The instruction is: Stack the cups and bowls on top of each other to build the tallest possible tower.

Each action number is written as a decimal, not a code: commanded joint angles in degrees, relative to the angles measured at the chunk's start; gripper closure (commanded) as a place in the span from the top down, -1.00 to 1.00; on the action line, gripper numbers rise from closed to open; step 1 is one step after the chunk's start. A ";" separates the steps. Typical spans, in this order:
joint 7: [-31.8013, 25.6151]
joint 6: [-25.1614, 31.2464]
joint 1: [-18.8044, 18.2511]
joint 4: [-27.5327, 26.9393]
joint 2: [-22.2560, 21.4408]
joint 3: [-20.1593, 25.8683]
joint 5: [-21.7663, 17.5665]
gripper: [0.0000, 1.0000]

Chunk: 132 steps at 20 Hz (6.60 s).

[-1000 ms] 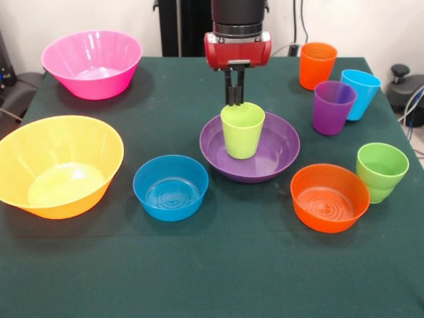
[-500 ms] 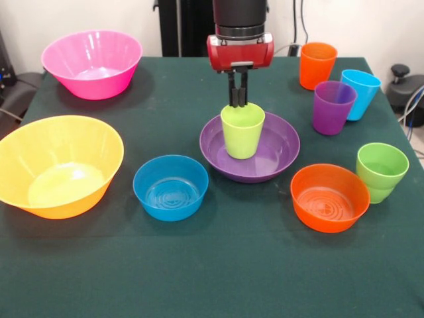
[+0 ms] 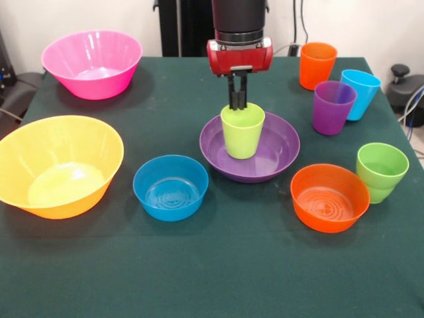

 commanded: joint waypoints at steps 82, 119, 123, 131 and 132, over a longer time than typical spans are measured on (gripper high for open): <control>-17.18 18.61 -1.81 -7.62 0.29 19.06 8.45 -1.00; -10.65 10.36 -2.17 -8.86 -1.48 23.44 2.00 -1.00; -11.42 9.44 -2.49 -9.09 -1.96 24.51 1.09 -1.00; -11.67 8.51 -2.91 -9.52 -2.54 25.72 -1.09 -1.00; -11.84 8.45 -2.99 -9.59 -2.58 25.86 -1.10 -1.00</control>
